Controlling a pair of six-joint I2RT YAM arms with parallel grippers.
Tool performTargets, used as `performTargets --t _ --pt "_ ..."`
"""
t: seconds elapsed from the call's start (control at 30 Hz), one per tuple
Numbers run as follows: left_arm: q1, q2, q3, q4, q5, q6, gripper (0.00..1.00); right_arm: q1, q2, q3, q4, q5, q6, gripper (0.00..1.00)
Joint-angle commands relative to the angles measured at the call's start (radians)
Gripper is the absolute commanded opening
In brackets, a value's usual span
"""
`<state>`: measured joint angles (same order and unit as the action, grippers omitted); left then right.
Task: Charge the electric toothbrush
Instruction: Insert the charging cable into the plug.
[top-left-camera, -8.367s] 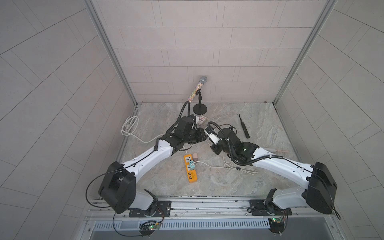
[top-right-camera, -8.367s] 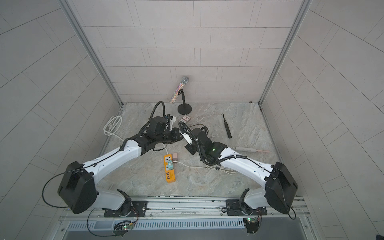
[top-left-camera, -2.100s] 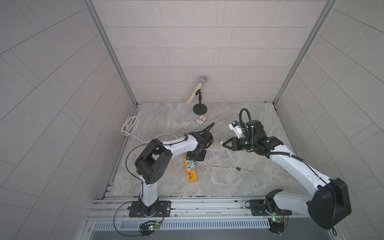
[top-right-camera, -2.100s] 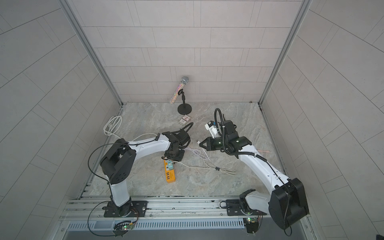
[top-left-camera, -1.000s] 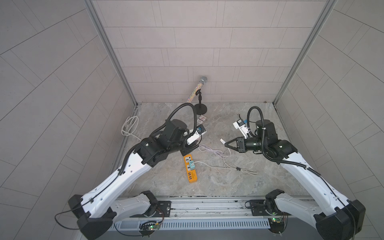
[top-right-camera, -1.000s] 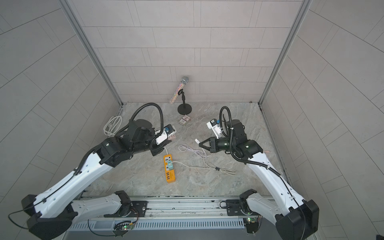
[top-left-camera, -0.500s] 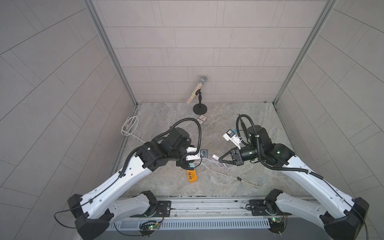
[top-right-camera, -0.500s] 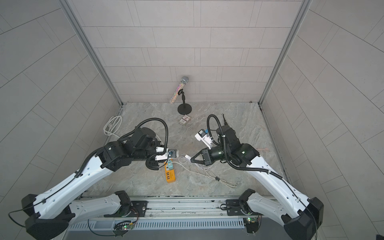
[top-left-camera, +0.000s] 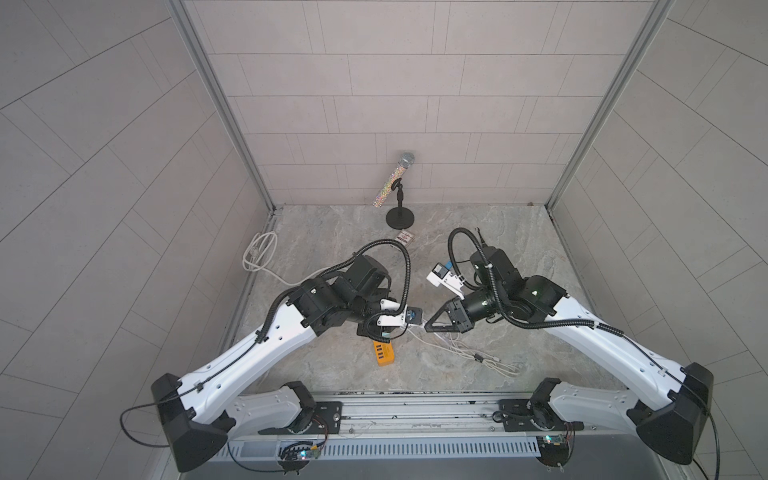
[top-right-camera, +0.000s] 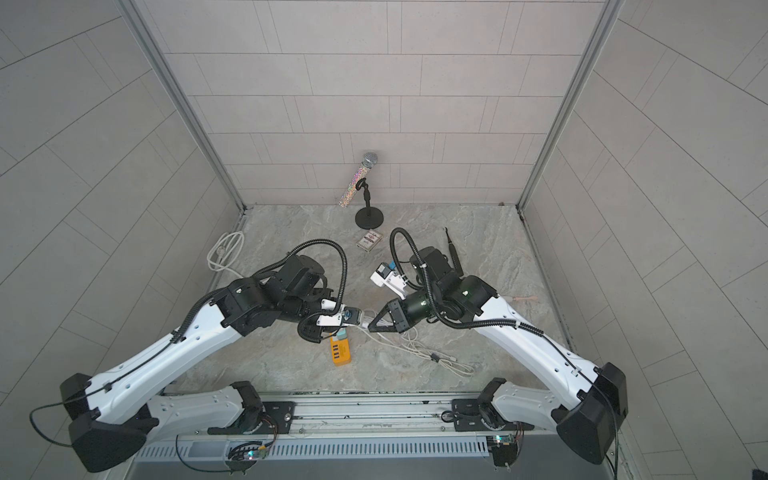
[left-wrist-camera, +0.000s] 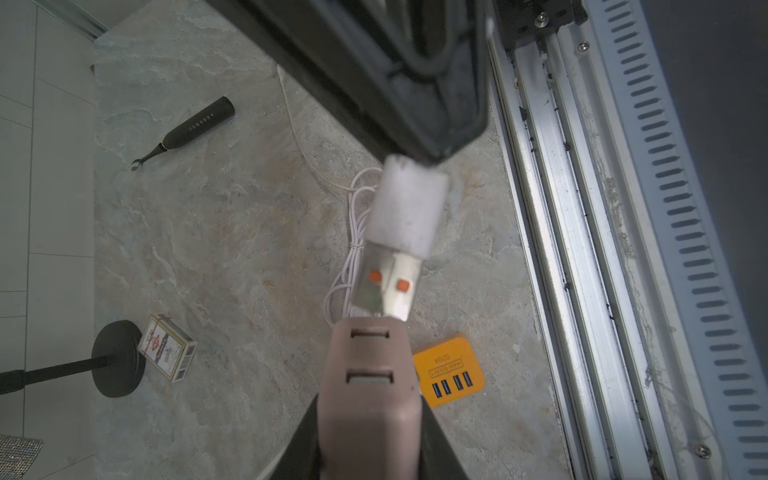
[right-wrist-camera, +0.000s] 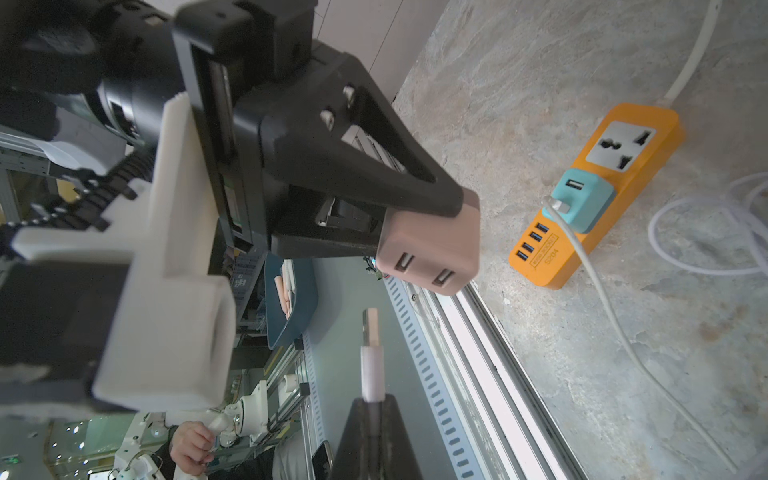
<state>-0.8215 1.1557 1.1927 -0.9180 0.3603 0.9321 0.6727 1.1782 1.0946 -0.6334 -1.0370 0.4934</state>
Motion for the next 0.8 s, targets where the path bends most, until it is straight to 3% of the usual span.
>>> performTargets --t 0.0,0.77 --pt "-0.005 0.002 0.037 -0.024 0.028 0.034 0.00 0.005 0.021 0.033 -0.039 -0.026 -0.031 0.00" --pt "-0.011 0.029 0.058 -0.009 0.054 0.043 0.00 0.005 0.121 0.062 -0.053 -0.045 0.016 0.00"
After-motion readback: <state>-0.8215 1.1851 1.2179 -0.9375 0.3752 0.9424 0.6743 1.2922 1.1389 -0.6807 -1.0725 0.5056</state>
